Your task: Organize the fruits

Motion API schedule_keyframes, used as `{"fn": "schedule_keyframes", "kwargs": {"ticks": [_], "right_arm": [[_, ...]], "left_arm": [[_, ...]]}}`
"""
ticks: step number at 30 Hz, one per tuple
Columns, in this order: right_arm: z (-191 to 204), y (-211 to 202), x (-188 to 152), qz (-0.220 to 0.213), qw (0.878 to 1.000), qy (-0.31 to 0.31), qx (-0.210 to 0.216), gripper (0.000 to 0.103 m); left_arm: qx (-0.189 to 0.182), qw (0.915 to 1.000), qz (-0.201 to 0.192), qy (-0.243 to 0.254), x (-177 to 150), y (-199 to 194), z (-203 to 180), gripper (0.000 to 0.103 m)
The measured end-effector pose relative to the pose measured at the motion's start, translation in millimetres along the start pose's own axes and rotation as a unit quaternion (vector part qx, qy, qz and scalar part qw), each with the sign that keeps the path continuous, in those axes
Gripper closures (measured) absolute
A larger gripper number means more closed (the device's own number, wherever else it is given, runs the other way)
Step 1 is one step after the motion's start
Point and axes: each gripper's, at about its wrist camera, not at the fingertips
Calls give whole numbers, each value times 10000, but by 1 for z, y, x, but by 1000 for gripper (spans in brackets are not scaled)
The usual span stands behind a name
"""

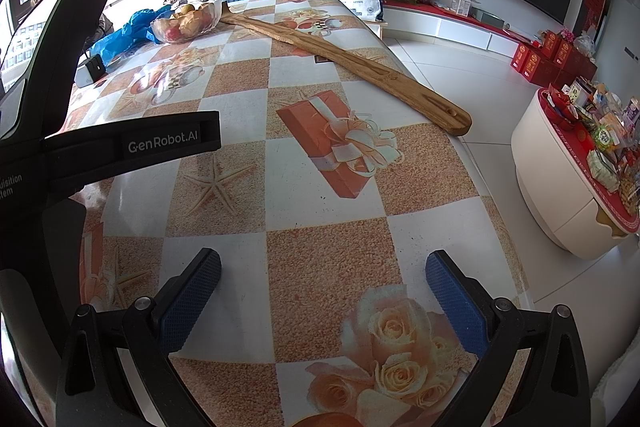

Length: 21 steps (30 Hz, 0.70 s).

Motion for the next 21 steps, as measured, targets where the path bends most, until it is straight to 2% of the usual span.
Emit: {"fn": "schedule_keyframes", "kwargs": {"ticks": [21], "right_arm": [[2, 2, 2, 5, 10000, -13, 21, 0]], "left_arm": [[-9, 10000, 3, 6, 0, 0, 0, 0]]}}
Point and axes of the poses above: each gripper's, at about its wrist camera, not at the fingertips, and y roughly the way its jaws point, z to its left, x to its top
